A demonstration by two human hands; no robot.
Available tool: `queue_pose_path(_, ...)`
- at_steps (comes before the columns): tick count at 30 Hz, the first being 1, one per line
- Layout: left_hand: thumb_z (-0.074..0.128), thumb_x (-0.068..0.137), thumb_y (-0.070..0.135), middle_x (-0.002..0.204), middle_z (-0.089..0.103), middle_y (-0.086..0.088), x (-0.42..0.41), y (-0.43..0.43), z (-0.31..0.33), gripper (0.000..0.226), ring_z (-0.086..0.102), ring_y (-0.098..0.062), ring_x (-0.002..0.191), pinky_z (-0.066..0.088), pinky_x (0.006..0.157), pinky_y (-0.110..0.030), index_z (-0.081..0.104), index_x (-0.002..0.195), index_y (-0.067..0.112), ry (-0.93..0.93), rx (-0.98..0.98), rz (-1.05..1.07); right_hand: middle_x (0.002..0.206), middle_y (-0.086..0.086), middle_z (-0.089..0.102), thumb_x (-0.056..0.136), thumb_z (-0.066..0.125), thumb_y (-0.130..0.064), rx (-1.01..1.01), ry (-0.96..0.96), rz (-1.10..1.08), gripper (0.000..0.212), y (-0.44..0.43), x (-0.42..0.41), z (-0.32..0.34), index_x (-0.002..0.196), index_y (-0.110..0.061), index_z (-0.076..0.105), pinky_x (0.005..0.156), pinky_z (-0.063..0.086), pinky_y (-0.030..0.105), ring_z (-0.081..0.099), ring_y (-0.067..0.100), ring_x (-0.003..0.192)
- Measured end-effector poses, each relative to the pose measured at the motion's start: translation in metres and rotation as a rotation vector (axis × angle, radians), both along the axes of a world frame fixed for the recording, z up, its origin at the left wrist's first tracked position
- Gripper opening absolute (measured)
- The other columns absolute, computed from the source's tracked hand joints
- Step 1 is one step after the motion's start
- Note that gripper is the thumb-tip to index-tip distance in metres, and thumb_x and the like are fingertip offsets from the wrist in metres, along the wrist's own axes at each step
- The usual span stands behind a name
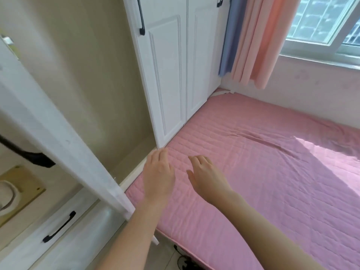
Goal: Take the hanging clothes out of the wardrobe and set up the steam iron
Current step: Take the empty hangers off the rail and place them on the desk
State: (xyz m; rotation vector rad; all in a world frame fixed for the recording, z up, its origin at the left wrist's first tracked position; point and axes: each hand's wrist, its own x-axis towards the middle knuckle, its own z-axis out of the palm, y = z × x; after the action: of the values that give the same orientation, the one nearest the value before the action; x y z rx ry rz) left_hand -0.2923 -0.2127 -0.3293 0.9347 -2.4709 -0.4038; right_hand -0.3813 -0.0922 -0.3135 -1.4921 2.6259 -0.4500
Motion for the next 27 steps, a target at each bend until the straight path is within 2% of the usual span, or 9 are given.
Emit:
queue_pose_path(5, 0.054, 0.088, 0.006, 0.126, 0.059, -0.008, -0.04, -0.045, 0.015, 0.039, 0.048, -0.028, 0.125, 0.044, 0.101, -0.042, 0.055, 0.127, 0.006, 0.023, -0.016, 0.176, 0.136, 0.01, 0.049, 0.1, 0.041, -0.027, -0.034, 0.014, 0.139, 0.045, -0.06, -0.052, 0.016, 0.139, -0.005, 0.039, 0.104, 0.037, 0.032, 0.041, 0.026, 0.129)
queue_pose_path(9, 0.053, 0.09, 0.009, 0.127, 0.059, -0.007, -0.061, -0.085, 0.031, 0.039, 0.048, -0.027, 0.125, 0.045, 0.1, -0.041, 0.054, 0.129, 0.007, 0.046, -0.031, 0.326, 0.128, 0.008, 0.053, 0.1, 0.041, -0.027, -0.098, 0.034, 0.245, 0.039, -0.11, -0.087, 0.03, 0.133, -0.007, 0.043, 0.102, 0.04, 0.03, 0.044, 0.023, 0.124)
queue_pose_path(15, 0.058, 0.086, 0.004, 0.114, 0.064, -0.011, -0.082, -0.145, 0.062, 0.036, 0.054, -0.031, 0.114, 0.051, 0.086, -0.044, 0.056, 0.123, 0.005, 0.147, -0.098, 0.533, 0.124, 0.007, 0.055, 0.099, 0.041, -0.028, -0.177, 0.049, 0.409, 0.037, -0.195, -0.123, 0.061, 0.13, -0.008, 0.045, 0.096, 0.045, 0.033, 0.048, 0.024, 0.118)
queue_pose_path(22, 0.056, 0.087, 0.004, 0.118, 0.061, -0.012, -0.085, -0.214, 0.111, 0.036, 0.05, -0.032, 0.12, 0.049, 0.092, -0.044, 0.055, 0.124, 0.004, 0.166, -0.248, 0.671, 0.129, 0.007, 0.053, 0.1, 0.04, -0.028, -0.286, 0.058, 0.546, 0.042, -0.281, -0.144, 0.115, 0.136, -0.008, 0.042, 0.095, 0.043, 0.03, 0.045, 0.023, 0.122)
queue_pose_path(27, 0.056, 0.083, 0.002, 0.125, 0.058, -0.015, -0.074, -0.269, 0.148, 0.04, 0.044, -0.037, 0.127, 0.044, 0.099, -0.049, 0.055, 0.123, 0.002, 0.113, -0.368, 0.731, 0.118, 0.008, 0.056, 0.099, 0.041, -0.023, -0.297, 0.08, 0.613, 0.033, -0.334, -0.144, 0.143, 0.125, -0.005, 0.048, 0.088, 0.048, 0.034, 0.05, 0.026, 0.113)
